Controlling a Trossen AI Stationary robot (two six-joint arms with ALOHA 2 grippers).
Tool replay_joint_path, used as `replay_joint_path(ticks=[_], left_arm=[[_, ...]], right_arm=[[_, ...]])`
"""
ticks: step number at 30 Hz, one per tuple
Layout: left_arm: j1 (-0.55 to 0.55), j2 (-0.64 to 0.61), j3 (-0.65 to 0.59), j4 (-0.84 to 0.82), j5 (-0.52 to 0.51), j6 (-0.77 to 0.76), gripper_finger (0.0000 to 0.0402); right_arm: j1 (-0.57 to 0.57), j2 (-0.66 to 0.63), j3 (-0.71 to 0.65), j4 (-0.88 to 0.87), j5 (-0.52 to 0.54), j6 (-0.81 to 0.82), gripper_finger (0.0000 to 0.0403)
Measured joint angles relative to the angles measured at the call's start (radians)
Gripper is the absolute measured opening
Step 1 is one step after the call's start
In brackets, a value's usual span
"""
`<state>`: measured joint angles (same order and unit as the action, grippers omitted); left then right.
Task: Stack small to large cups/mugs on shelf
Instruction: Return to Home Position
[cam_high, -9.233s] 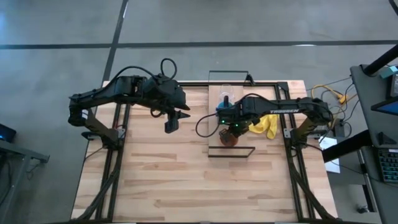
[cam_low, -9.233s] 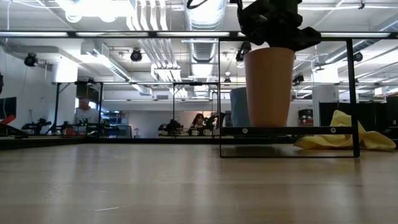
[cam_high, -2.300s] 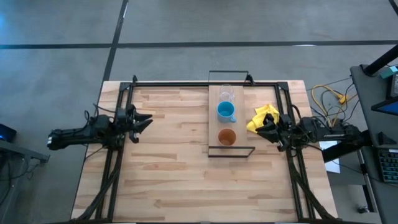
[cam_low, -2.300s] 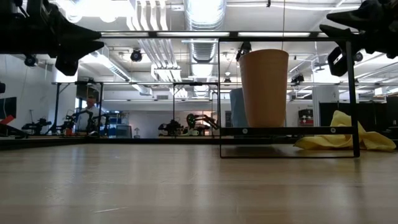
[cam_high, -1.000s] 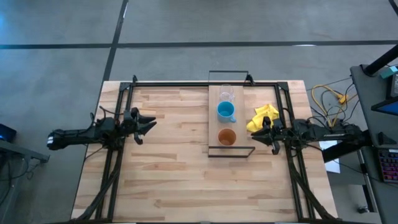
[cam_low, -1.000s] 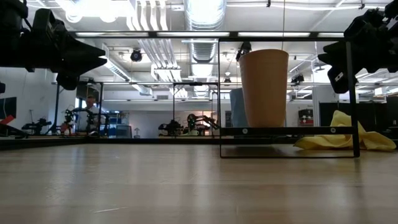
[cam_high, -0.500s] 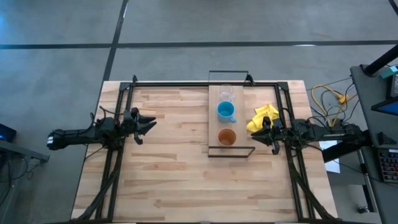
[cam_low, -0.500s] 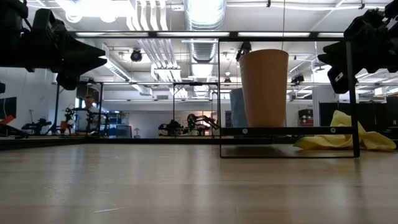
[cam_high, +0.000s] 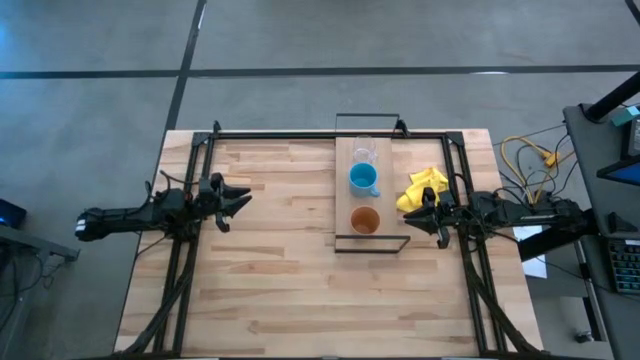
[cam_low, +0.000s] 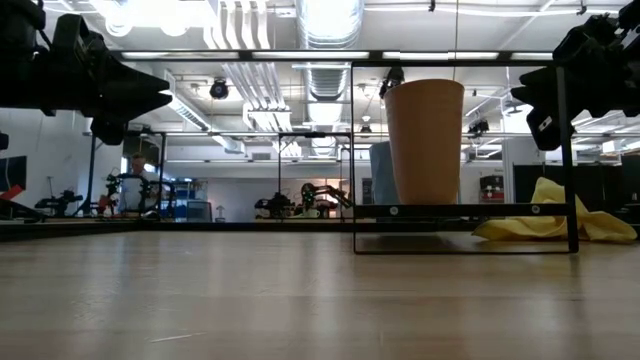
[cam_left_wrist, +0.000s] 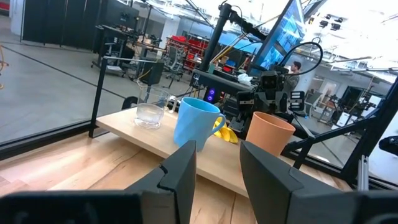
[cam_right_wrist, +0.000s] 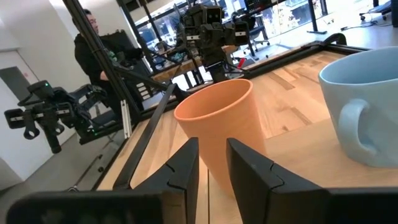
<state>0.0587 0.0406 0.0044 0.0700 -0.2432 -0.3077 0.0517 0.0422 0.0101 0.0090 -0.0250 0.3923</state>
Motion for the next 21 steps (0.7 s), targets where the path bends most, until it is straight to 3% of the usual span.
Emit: replay_joint_path(ticks=[21], left_arm=[[0.000, 0.003, 0.000, 0.000, 0.001, 0.000, 0.0111]], right_arm=[[0.002, -0.042, -0.001, 0.019, 0.000, 0.000, 0.0080]])
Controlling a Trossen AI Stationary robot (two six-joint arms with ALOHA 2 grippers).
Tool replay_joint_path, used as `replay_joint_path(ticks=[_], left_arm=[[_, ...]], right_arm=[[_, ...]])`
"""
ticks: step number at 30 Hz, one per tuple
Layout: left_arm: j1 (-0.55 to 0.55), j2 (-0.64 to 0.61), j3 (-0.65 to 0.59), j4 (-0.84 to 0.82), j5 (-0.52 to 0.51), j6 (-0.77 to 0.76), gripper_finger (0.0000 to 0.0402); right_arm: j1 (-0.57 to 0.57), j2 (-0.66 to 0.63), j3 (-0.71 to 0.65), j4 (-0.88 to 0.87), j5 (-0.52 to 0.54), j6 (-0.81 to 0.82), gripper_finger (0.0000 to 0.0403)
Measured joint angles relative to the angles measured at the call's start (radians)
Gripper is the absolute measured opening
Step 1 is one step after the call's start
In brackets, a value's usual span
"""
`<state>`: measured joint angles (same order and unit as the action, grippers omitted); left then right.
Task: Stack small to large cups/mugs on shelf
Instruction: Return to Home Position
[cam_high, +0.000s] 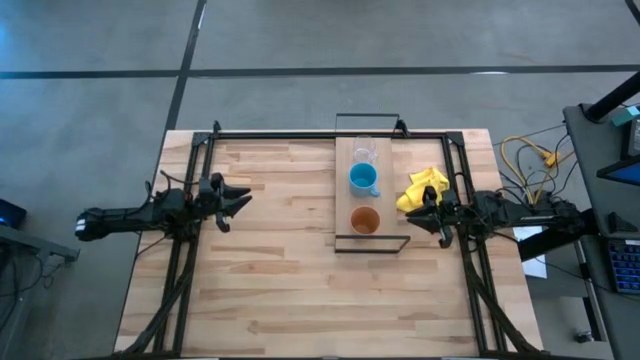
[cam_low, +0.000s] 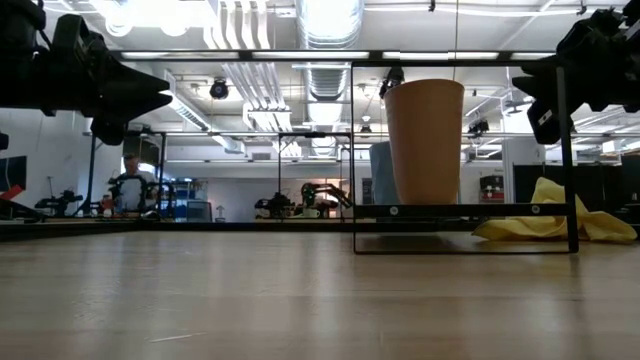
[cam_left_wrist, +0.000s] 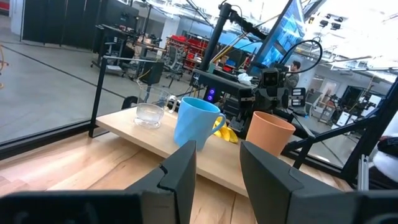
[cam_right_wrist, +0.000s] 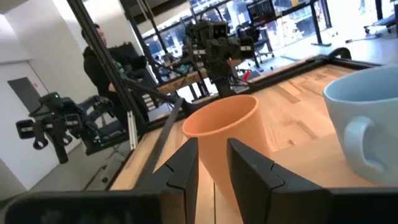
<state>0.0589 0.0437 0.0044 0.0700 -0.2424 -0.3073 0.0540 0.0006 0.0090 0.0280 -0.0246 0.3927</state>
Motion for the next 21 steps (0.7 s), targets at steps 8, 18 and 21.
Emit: replay_joint_path(ticks=[8, 18, 21], left_arm=[[0.000, 0.007, 0.000, -0.001, 0.000, 0.000, 0.0111], [0.000, 0.007, 0.000, 0.000, 0.000, 0.000, 0.0111], [0.000, 0.007, 0.000, 0.000, 0.000, 0.000, 0.0111]], right_arm=[[0.000, 0.002, 0.000, 0.006, 0.000, 0.000, 0.0073], [0.000, 0.003, 0.000, 0.005, 0.000, 0.000, 0.0078], [0.000, 0.003, 0.000, 0.005, 0.000, 0.000, 0.0074]])
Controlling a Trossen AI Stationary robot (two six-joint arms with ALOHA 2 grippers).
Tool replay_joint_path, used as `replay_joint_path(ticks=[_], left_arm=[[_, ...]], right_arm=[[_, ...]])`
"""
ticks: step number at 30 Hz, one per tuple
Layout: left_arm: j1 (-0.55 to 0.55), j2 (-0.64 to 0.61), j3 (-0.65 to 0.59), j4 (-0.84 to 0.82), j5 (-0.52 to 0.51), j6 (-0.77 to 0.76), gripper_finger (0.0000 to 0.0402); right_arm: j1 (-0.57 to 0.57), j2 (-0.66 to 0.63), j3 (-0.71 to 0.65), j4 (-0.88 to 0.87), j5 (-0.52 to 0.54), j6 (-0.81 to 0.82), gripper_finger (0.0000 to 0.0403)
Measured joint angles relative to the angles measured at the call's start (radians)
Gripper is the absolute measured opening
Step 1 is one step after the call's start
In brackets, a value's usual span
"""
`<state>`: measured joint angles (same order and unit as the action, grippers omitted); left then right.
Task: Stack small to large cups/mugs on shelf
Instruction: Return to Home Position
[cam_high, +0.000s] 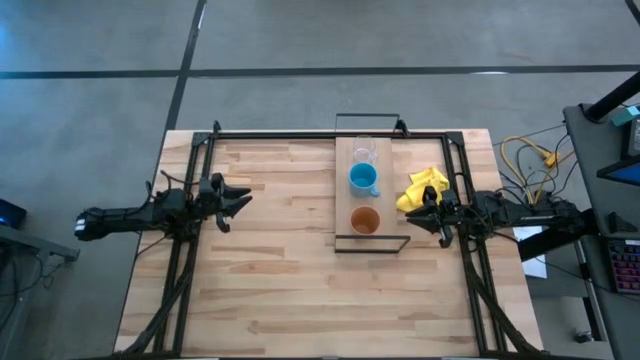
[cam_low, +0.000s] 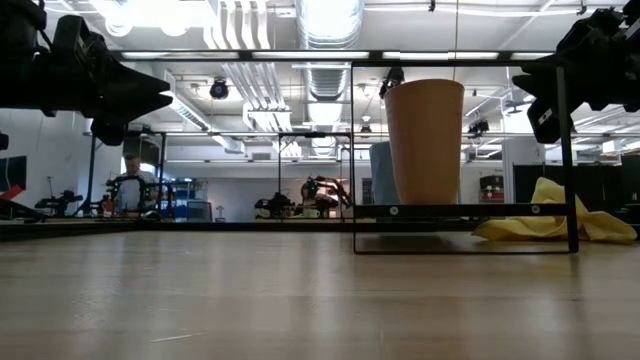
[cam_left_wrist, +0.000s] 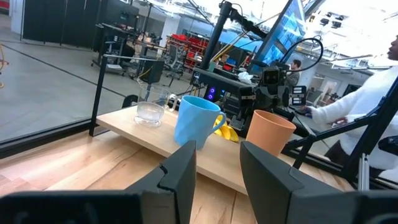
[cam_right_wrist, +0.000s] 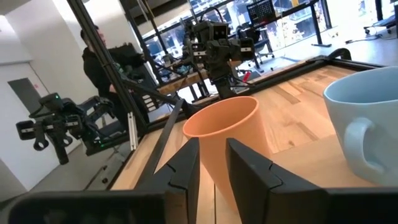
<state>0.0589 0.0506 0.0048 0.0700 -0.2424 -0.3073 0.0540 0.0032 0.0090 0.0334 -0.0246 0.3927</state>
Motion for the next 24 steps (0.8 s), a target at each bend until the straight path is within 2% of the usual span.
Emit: replay_joint_path(ticks=[24], left_arm=[[0.000, 0.000, 0.000, 0.000, 0.000, 0.000, 0.0111]], right_arm=[[0.000, 0.000, 0.001, 0.000, 0.000, 0.000, 0.0071]])
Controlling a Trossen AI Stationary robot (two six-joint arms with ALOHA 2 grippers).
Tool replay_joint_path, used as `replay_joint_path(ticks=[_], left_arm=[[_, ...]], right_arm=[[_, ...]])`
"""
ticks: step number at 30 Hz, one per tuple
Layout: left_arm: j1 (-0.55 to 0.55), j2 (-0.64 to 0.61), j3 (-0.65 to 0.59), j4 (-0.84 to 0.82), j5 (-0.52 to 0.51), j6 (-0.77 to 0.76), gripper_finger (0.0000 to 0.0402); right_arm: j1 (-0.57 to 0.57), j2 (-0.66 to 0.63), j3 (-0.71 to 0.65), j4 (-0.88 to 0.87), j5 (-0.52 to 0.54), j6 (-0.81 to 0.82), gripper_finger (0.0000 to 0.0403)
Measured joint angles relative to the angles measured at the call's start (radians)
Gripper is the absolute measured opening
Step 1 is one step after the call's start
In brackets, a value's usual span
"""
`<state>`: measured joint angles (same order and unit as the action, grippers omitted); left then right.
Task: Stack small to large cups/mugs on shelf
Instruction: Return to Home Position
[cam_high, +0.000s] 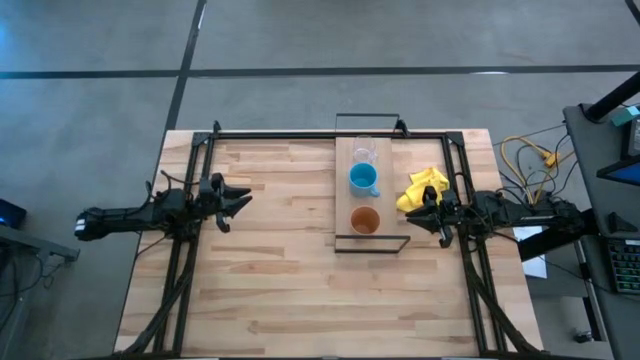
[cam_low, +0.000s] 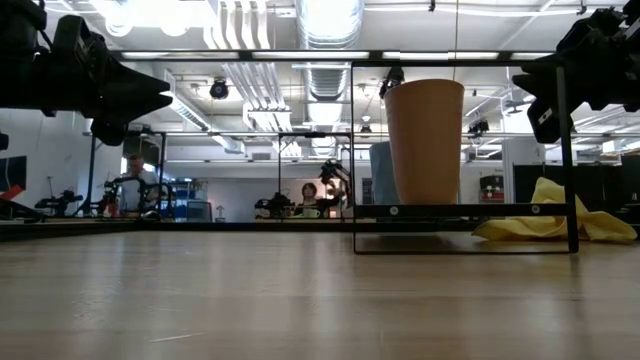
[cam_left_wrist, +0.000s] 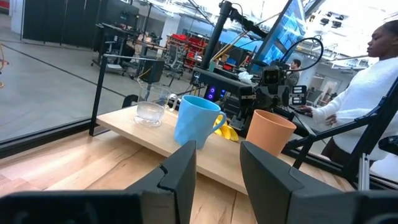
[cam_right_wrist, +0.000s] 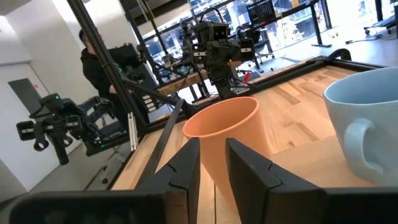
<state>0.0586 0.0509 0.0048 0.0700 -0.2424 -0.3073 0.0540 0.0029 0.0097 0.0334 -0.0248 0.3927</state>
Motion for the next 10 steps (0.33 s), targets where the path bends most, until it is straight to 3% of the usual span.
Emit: replay_joint_path(ticks=[10], left_arm=[[0.000, -0.001, 0.000, 0.000, 0.000, 0.000, 0.0111]], right_arm=[[0.000, 0.000, 0.000, 0.000, 0.000, 0.000, 0.0076]])
